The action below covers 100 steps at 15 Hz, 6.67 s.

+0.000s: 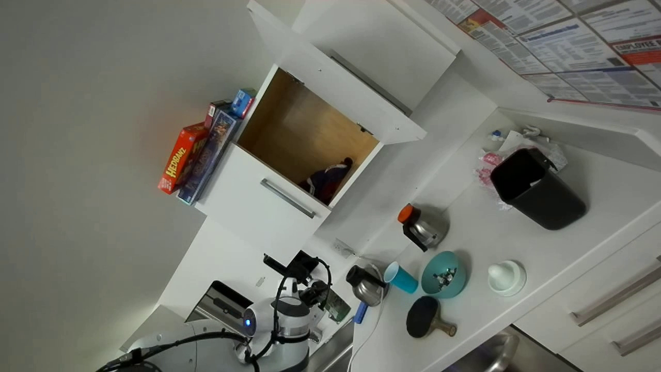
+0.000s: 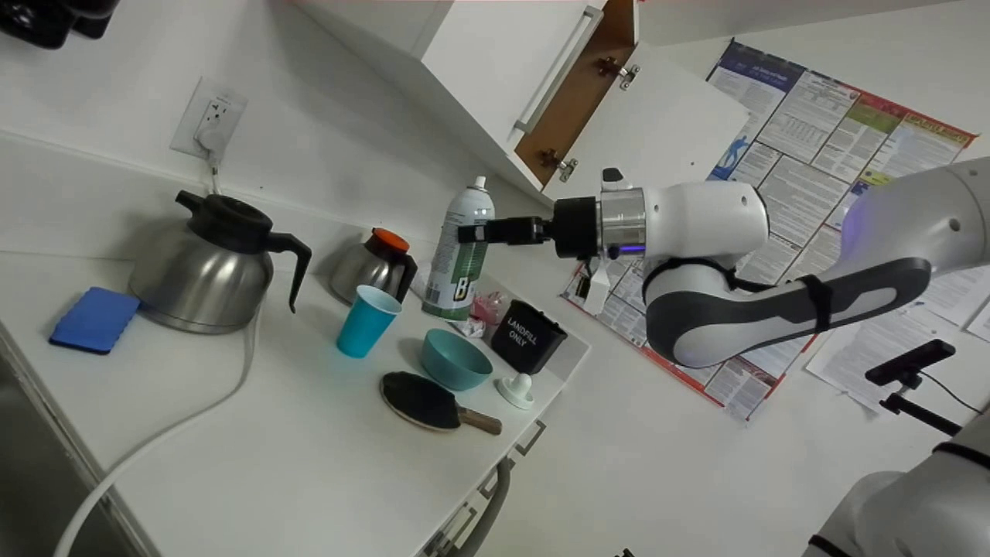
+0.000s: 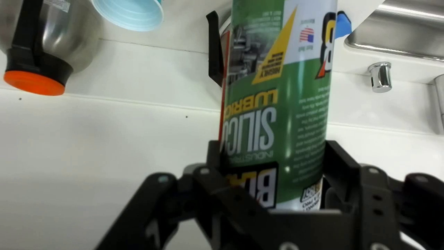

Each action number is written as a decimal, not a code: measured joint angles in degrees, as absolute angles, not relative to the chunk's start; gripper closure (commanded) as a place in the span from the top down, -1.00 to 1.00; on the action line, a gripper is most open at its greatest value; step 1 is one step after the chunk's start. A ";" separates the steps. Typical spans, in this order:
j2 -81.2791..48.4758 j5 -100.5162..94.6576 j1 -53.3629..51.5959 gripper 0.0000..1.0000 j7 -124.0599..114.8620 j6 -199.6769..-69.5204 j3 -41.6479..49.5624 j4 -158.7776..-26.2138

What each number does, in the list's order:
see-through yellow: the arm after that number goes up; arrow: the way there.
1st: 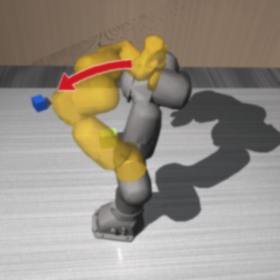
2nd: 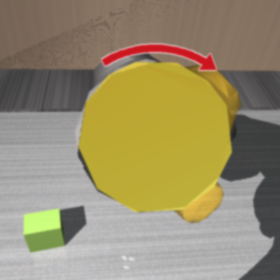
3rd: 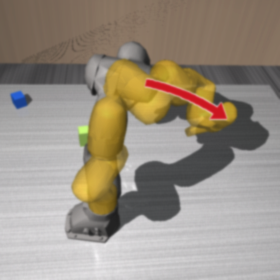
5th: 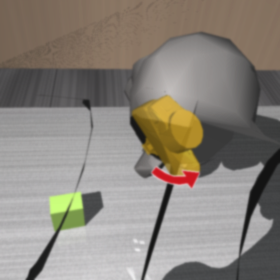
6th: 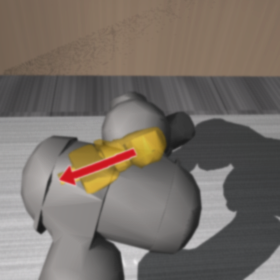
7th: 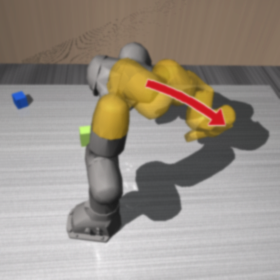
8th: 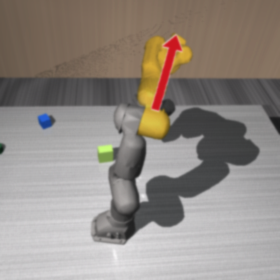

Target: Take the can from the cabinet and put it on the counter

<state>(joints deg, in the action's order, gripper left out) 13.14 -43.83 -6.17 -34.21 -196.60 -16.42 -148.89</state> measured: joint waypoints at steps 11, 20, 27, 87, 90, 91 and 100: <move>3.80 -15.46 -10.94 -0.04 -11.36 -197.73 -20.79 -144.72; -3.59 -10.17 -12.45 0.46 -4.81 -197.73 -18.99 -142.52; -4.31 -10.17 -12.54 -0.04 -3.54 -197.75 -18.62 -142.62; -34.41 11.43 -53.08 -0.04 3.19 -197.77 19.40 -117.13; -34.39 17.88 -64.98 -0.04 2.91 -197.76 29.14 -119.45; -34.41 20.35 -69.21 -0.04 2.72 -197.75 32.36 -120.69; -43.50 47.93 -103.13 -0.04 -4.31 -197.73 55.90 -132.97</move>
<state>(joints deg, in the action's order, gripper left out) -43.50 47.93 -103.13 -4.31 -197.73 55.90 -132.97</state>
